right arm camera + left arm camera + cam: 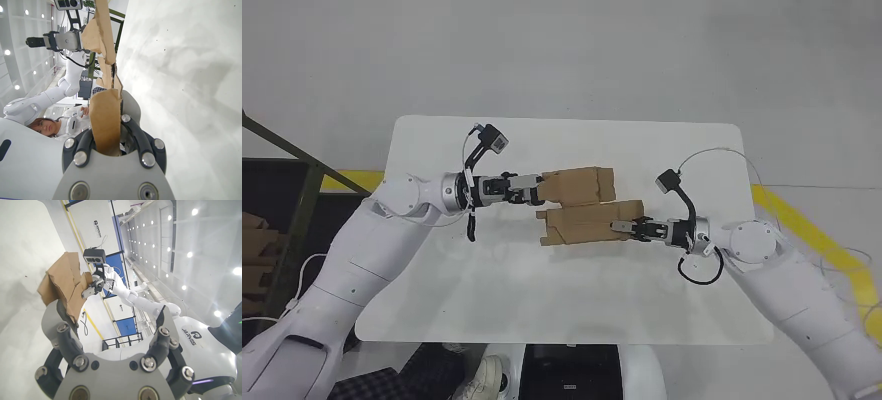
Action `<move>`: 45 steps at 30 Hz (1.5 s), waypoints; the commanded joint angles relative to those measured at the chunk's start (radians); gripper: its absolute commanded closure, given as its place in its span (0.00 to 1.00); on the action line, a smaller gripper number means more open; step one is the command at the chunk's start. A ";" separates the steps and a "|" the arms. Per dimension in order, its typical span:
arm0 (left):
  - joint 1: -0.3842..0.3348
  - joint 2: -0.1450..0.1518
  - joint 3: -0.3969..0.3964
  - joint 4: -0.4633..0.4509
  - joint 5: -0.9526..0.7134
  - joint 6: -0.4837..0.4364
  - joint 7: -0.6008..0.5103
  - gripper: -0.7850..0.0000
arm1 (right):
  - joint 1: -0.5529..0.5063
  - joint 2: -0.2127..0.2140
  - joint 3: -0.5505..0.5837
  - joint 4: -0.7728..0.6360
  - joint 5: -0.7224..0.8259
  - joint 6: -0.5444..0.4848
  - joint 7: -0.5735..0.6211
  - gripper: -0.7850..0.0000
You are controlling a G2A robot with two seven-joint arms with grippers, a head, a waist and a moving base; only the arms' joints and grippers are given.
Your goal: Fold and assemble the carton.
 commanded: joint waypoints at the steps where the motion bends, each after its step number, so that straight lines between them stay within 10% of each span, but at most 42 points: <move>1: -0.007 -0.003 -0.002 0.007 0.019 0.002 0.003 0.00 | -0.004 -0.001 0.005 -0.005 -0.006 0.001 0.000 1.00; 16: -0.006 -0.025 0.005 0.011 0.103 -0.003 0.038 0.00 | -0.023 -0.010 0.038 -0.031 -0.033 0.006 0.008 1.00; 27: 0.013 -0.032 -0.007 0.000 0.159 0.005 0.056 0.48 | -0.030 -0.020 0.051 -0.039 -0.048 0.015 0.007 1.00; 45: 0.002 -0.050 -0.012 0.039 0.252 0.042 0.120 0.77 | -0.059 -0.026 0.093 -0.068 -0.102 0.026 -0.009 1.00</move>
